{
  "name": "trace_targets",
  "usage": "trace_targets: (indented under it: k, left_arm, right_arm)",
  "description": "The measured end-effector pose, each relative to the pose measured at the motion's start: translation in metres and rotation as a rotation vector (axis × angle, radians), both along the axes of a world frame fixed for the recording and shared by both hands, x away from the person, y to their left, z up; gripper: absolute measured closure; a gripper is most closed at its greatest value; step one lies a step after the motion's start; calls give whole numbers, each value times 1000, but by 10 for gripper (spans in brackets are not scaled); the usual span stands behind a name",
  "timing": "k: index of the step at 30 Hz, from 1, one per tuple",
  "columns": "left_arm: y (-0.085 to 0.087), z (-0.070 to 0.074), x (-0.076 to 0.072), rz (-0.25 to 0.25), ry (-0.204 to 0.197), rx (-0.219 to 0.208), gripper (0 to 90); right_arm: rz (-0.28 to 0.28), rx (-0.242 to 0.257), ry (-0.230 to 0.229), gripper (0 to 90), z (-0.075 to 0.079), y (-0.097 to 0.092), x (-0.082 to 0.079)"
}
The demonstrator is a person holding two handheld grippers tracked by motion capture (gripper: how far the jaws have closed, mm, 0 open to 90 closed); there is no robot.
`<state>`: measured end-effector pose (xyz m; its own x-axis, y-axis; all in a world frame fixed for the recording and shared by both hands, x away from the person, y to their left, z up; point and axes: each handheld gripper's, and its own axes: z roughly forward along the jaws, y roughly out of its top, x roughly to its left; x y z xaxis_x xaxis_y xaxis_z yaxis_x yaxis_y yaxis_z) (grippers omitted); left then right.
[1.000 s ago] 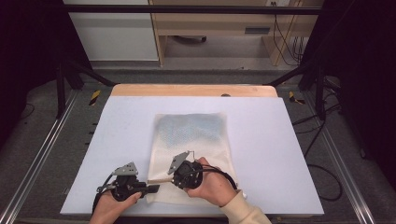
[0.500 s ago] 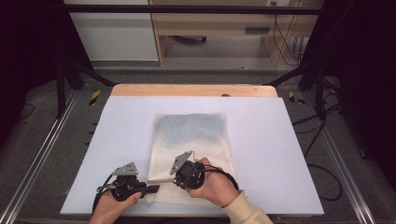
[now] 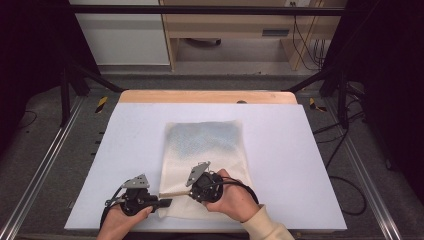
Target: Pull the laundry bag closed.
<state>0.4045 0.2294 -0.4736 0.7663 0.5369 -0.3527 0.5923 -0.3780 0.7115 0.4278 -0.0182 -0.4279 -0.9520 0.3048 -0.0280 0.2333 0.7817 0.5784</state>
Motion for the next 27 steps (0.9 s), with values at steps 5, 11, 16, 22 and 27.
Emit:
trace_targets:
  k: [5,11,16,22,27]
  left_arm:
    - [-2,-1,0,-2,4,2,827]
    - [-3,-2,-2,-13,-1,8,826]
    - [-2,-1,-3,-11,-6,2,826]
    - [-3,-1,-2,-16,-4,5,825]
    - [-3,-1,-2,-16,-5,9,825]
  right_arm:
    - [-5,9,7,822,-2,-6,-1]
    - [-12,7,-1,822,-2,-12,-4]
    - [-22,25,-3,822,1,-17,-5]
    - [-35,27,-3,822,0,-23,-6]
    - [-41,33,-6,822,1,-27,-8]
